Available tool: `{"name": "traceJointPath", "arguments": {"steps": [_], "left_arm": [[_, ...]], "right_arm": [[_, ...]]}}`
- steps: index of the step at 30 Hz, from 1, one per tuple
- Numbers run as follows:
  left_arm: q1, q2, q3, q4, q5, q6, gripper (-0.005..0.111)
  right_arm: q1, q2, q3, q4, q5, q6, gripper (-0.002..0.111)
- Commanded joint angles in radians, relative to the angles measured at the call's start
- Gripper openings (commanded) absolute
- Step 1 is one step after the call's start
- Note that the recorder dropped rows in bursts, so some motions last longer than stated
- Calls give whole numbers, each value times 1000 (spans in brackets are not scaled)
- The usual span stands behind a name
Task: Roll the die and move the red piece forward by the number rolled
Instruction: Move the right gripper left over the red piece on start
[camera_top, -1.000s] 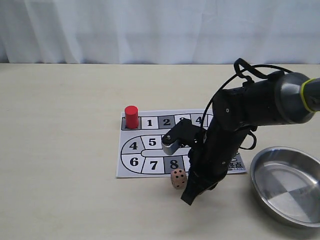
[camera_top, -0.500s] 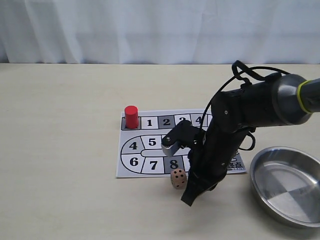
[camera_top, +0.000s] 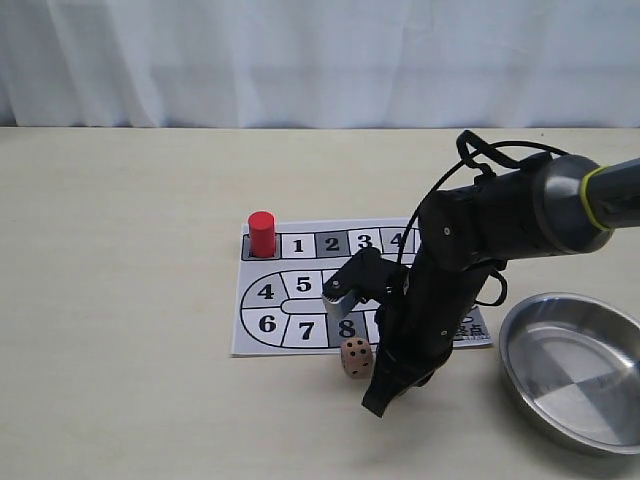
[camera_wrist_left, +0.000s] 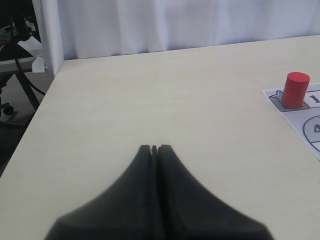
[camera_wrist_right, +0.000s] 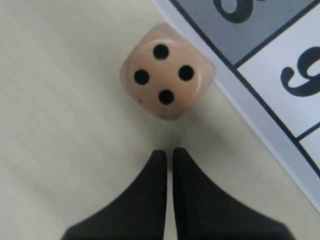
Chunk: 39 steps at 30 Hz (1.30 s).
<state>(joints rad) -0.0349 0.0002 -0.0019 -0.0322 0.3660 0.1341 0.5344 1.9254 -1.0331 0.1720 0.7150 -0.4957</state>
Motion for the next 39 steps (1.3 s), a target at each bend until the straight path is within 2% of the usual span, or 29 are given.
{"name": "traceJointPath", "arguments": {"steps": [1,16,23,27,31,36,39], "left_arm": [[0,0,2,-6,-12,-4,0],[0,0,2,-6,-12,-4,0],[0,0,2,-6,-12,-4,0],[0,0,2,-6,-12,-4,0],[0,0,2,-6,-12,-4,0],[0,0,2,-6,-12,-4,0],[0,0,2,-6,-12,-4,0]], "right_arm": [[0,-1,0,-5,-4,-10,4],[0,-2,-2,-5,9,-10,4],[0,-33,-131,-28,238,-3,4],[0,-71,-224,-28,311,23,4],[0,-98,-314,-28,301,66,4],[0,-100,-381,-25,179,178,5],[0,-82,-380,-2,77,180,14]]}}
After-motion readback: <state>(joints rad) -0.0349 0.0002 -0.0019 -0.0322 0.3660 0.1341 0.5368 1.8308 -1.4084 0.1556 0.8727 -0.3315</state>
